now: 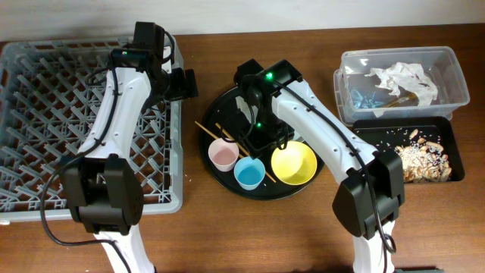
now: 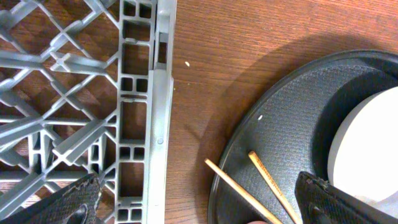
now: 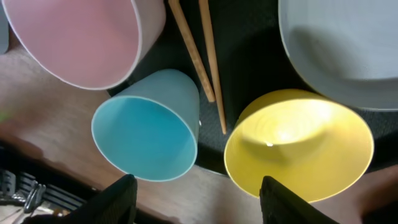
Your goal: Sort waste into correct bins and load items into the dishwasher rack
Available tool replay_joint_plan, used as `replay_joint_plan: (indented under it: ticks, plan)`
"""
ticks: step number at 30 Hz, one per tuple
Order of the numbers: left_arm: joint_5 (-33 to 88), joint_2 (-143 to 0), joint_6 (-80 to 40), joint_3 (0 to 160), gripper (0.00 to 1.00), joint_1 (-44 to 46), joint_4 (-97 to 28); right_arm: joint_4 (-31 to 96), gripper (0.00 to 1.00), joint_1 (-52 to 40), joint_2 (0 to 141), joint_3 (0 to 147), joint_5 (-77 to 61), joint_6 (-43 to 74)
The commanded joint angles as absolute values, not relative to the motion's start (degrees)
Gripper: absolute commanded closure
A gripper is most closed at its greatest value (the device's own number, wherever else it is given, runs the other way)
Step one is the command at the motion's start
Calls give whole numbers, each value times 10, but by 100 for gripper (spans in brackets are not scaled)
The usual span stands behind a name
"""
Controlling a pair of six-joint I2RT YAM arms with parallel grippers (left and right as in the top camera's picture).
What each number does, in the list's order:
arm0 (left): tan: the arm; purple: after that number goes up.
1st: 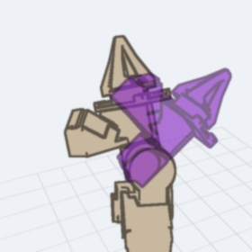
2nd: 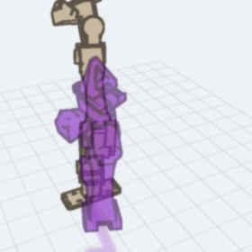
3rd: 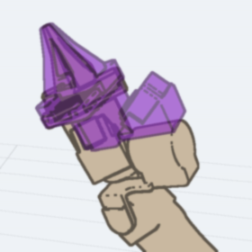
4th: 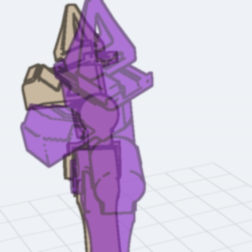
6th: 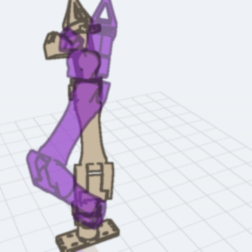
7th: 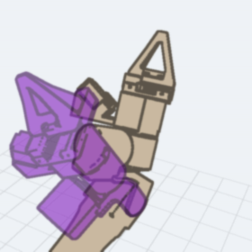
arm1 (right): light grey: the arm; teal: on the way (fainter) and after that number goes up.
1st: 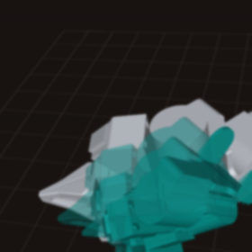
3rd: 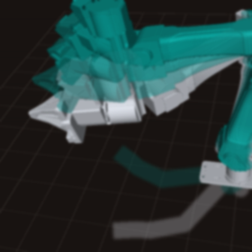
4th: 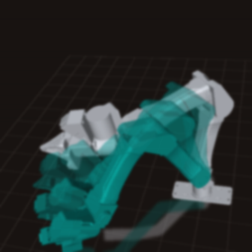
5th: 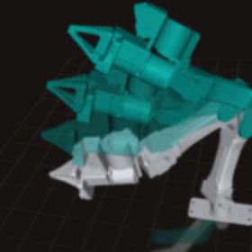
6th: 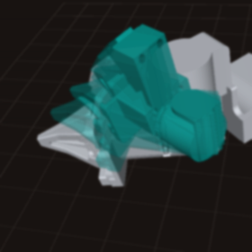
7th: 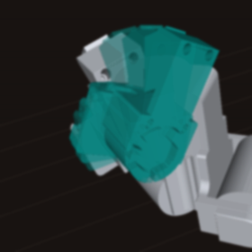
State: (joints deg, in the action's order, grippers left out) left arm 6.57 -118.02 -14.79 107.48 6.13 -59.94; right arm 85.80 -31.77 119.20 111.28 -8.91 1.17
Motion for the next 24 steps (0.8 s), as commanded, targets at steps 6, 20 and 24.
replay_joint_plan:
  ticks: [6, 20, 24]
  plan:
    - [62, -1181, -150, 1088, 1, 62, -599, 760, 34, -281, 1178, 1109, -122, 51]
    - [118, -1181, -126, 1088, 17, 62, -679, 762, 30, -271, 1178, 1108, -114, 100]
    - [123, -1173, -125, 1088, 24, 62, -729, 762, 31, -271, 1178, 1108, -117, 113]
